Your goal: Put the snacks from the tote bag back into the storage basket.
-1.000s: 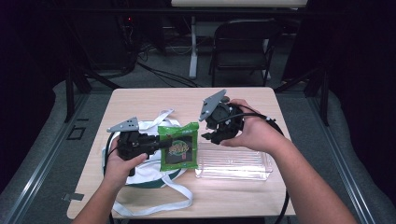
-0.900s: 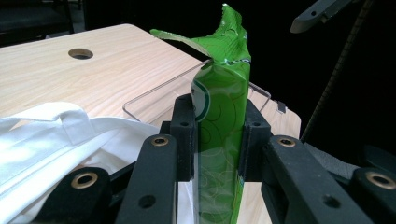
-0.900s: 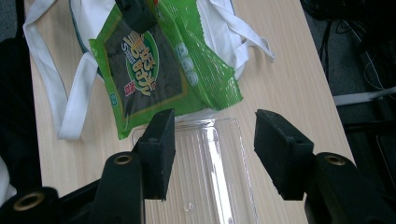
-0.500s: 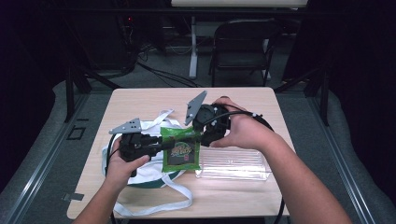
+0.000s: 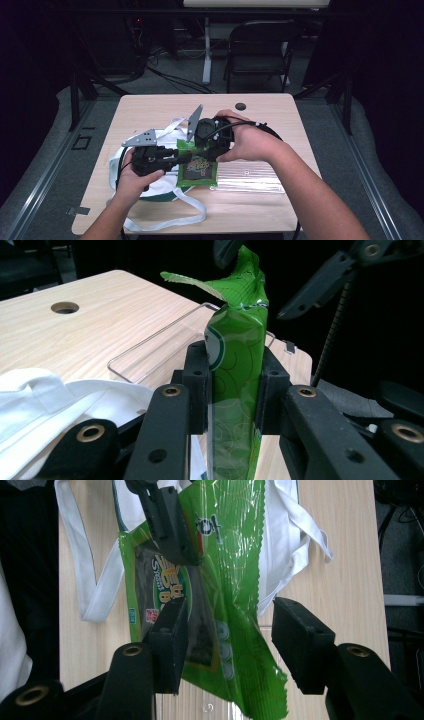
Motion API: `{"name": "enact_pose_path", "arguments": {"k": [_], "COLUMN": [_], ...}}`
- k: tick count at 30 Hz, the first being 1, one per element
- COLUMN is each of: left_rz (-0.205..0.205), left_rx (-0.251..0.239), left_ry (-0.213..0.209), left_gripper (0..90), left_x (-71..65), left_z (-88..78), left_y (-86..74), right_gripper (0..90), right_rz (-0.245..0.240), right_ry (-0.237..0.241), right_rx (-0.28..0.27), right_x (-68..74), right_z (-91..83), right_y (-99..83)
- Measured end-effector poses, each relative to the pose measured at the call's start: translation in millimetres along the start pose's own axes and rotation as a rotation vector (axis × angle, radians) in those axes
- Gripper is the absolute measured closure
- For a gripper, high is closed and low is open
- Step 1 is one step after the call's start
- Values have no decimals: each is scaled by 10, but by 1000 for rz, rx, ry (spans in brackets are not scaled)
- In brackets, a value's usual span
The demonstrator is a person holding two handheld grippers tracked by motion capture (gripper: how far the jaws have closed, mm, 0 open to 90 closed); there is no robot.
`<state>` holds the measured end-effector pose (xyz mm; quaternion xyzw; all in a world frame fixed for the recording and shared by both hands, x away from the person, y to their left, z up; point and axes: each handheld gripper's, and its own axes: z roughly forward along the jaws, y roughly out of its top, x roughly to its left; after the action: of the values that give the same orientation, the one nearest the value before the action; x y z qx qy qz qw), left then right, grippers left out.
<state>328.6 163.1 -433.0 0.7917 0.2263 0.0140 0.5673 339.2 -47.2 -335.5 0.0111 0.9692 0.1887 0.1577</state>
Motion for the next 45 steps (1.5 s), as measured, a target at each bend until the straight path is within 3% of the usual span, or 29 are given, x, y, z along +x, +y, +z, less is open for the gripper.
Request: {"name": "enact_pose_path", "arguments": {"k": [17, 31, 39, 45], "left_rz": [27, 73, 91, 92], "left_rx": [11, 20, 14, 1], "left_ry": [-20, -40, -29, -33], "left_gripper": [733, 734, 731, 721], "left_x": [-51, -97, -107, -103], "left_z": [62, 100, 93, 93], "left_y": [-4, -2, 1, -2], "right_gripper": [567, 657, 743, 758], "right_rz": [-20, 17, 10, 0], "right_ry": [63, 156, 172, 167], "right_rx": [56, 102, 104, 105], "right_x": [27, 5, -10, -8], "right_z": [149, 181, 153, 131], "right_y": [36, 24, 41, 48]}}
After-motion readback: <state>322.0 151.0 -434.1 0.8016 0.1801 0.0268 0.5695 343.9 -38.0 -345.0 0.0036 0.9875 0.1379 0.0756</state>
